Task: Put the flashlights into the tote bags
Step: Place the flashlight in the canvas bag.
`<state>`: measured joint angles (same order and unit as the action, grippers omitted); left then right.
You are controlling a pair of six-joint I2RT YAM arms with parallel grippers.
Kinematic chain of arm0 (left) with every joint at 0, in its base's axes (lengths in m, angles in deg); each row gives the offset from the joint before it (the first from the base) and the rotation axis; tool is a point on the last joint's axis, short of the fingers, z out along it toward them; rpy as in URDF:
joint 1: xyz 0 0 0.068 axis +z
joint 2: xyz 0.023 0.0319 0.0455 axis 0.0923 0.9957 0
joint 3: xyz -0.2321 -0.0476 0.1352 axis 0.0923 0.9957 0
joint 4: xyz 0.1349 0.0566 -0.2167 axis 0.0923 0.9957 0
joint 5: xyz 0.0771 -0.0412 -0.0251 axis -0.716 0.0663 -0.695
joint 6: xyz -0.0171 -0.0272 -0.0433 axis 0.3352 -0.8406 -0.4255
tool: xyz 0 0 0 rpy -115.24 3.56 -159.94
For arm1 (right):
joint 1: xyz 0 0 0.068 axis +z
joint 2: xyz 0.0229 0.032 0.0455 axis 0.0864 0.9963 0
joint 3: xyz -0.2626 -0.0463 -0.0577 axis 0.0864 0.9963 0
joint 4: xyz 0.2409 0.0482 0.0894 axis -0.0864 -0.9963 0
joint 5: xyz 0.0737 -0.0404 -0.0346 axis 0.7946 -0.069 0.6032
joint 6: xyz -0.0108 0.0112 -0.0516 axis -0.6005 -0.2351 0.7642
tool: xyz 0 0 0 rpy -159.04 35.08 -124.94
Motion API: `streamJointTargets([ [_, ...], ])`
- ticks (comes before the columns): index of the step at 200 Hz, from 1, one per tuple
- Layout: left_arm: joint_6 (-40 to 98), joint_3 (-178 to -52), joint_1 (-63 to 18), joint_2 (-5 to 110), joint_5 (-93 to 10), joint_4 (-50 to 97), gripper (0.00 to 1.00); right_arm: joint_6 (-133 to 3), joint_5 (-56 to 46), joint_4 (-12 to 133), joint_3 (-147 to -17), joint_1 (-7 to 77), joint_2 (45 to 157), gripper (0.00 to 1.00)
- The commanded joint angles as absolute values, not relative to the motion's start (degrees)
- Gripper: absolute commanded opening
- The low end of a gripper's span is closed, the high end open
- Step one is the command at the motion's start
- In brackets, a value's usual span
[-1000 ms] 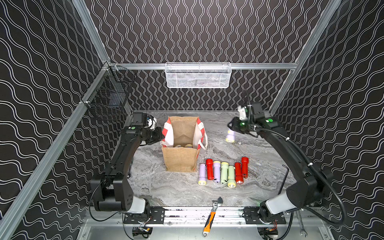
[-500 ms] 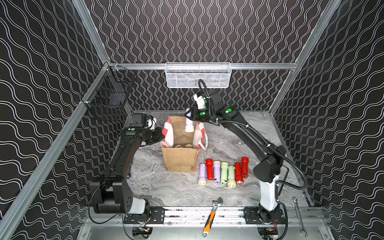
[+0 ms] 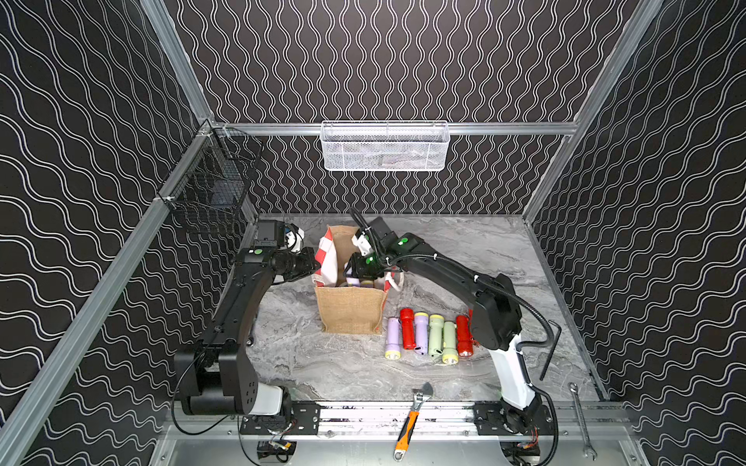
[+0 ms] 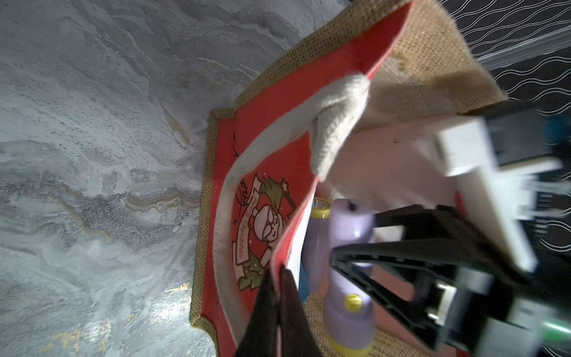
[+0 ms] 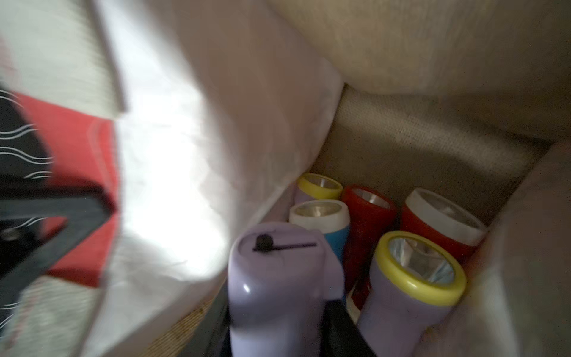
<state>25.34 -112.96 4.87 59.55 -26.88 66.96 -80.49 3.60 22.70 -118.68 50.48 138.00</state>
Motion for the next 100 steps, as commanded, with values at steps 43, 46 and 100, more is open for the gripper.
streamJointTargets([
  [43, 25.5, -112.5, 4.9, 59.4, -26.5, 65.2, 0.00, -83.8, 8.0, 22.6, -118.0, 50.5, 144.6, 0.30],
  [46, 25.5, -112.5, 4.9, 59.5, -26.5, 65.2, 0.00, -84.0, 8.2, 22.8, -117.8, 50.5, 144.7, 0.30],
  [100, 25.7, -112.4, 4.9, 59.6, -26.6, 65.2, 0.00, -82.4, 8.3, 20.5, -120.4, 50.5, 146.5, 0.33],
])
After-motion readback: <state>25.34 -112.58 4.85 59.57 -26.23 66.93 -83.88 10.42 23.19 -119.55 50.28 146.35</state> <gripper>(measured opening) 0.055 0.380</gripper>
